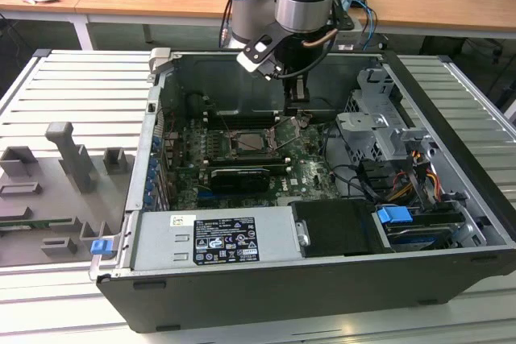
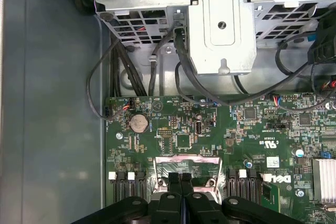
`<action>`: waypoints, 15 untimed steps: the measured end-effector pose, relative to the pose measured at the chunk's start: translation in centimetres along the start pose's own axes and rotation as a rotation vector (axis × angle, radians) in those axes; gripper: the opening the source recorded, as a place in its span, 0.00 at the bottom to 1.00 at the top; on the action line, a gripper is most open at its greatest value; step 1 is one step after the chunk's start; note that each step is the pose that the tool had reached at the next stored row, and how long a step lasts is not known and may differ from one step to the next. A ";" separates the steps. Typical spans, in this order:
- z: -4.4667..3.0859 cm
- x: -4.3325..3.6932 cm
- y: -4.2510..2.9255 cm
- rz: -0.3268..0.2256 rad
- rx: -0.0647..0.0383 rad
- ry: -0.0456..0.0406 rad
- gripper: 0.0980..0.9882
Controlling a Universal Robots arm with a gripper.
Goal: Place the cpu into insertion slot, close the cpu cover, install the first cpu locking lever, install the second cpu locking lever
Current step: 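Close the cpu cover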
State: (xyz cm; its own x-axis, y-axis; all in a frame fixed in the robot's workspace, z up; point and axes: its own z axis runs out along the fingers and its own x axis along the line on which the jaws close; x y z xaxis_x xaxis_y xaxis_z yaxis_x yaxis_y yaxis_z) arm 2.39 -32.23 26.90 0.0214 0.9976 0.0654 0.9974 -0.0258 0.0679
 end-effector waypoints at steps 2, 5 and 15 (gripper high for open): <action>0.00 0.00 0.09 0.000 0.000 0.0000 0.01; 0.02 0.00 0.23 0.000 0.000 0.0000 0.01; 0.06 0.02 0.81 0.000 0.001 0.0000 0.01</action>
State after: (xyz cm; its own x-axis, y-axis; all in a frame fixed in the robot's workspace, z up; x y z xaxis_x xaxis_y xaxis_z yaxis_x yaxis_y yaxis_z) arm 3.21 -32.23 26.90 0.0214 0.9976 0.0654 0.9974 -0.0258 0.0671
